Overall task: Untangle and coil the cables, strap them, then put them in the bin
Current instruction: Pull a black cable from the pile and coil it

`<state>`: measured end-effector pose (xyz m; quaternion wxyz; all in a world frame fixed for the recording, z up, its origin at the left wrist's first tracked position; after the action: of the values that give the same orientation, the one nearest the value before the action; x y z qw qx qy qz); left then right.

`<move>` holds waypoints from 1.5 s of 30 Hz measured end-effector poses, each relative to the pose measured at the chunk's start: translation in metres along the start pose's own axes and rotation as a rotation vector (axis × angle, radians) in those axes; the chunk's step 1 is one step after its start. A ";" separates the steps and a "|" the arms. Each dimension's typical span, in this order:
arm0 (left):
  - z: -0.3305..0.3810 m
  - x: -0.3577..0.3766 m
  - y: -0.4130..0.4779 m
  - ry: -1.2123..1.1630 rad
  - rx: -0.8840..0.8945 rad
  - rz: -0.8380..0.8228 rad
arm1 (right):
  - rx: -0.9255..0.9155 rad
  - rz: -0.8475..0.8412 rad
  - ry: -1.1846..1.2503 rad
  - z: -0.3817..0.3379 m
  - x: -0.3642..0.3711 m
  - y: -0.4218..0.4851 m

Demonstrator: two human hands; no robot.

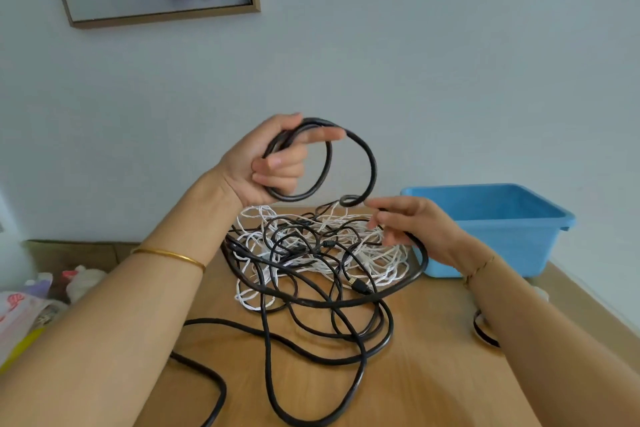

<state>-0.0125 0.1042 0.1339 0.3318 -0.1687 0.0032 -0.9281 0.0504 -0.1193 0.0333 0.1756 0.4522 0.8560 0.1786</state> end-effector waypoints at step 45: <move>-0.027 0.018 0.057 1.846 -0.414 0.928 | 0.146 -0.312 -1.610 -0.085 0.014 0.020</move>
<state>0.0010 0.0453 0.1070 0.4881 0.5680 0.4772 -0.4599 0.0182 -0.1098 0.1148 0.7288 0.3280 0.5304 -0.2828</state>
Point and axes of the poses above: each hand's wrist, its own y-axis towards the middle knuckle, its own x-axis out of the palm, z = x × y, the point moved 2 cm from there along y, towards the middle knuckle, and after that the axes turned 14 degrees about -x, right-handed, at the moved point
